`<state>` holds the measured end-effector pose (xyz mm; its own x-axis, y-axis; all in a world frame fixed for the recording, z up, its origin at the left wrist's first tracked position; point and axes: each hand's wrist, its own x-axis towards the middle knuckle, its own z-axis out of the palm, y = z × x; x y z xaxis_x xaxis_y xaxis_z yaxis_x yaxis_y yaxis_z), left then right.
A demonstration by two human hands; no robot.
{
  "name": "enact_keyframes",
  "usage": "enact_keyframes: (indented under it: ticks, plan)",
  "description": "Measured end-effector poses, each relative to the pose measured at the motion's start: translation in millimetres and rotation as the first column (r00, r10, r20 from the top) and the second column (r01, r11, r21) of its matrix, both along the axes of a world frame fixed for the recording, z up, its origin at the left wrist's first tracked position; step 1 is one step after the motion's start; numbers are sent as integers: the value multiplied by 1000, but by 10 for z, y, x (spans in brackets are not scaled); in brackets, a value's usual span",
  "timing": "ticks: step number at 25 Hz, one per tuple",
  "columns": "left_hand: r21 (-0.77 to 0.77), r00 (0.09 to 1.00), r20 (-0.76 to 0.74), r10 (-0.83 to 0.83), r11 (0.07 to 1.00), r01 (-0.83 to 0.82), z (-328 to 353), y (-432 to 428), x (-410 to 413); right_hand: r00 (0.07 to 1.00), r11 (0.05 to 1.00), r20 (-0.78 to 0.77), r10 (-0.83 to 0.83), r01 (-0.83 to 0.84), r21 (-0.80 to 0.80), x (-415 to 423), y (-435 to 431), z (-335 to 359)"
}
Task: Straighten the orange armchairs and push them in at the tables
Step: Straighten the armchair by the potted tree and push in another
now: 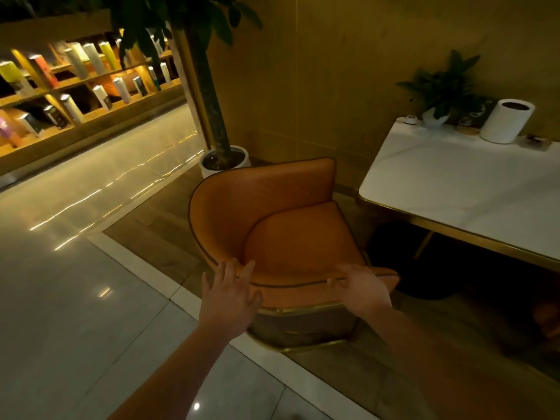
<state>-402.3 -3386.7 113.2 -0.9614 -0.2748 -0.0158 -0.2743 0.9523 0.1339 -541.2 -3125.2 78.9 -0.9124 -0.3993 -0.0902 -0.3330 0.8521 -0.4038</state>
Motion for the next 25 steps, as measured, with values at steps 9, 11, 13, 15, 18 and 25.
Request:
enact_keyframes:
  ticks: [9, 11, 13, 15, 18, 25]
  plan:
    - [-67, 1000, 2, -19, 998, 19, -936, -1094, -1093, 992, 975, -122, 38, -10, 222, -823, -761, -1142]
    - [-51, 1000, 9, -8, 999, 8, -1146, -1274, -1261, 986, 974, -159, 58, -21, 225, -871, -880, -1345]
    - [-39, 1000, 27, -2, 999, 3, -1327, -1422, -1388, 987, 975, -156, 37, -2, 221, -882, -999, -1504]
    - [-46, 999, 43, -4, 999, 6, -1444, -1492, -1479, 993, 974, -119, -11, 37, 224, -885, -1096, -1617]
    - [-136, 996, 75, -46, 989, 56, -1591, -1510, -1546, 993, 966, -67, -94, 108, 236, -857, -1271, -1791]
    - [-163, 986, -102, -136, 980, 118, -1828, -1521, -1618, 937, 931, -240, -253, 303, 202, -758, -1410, -1952]
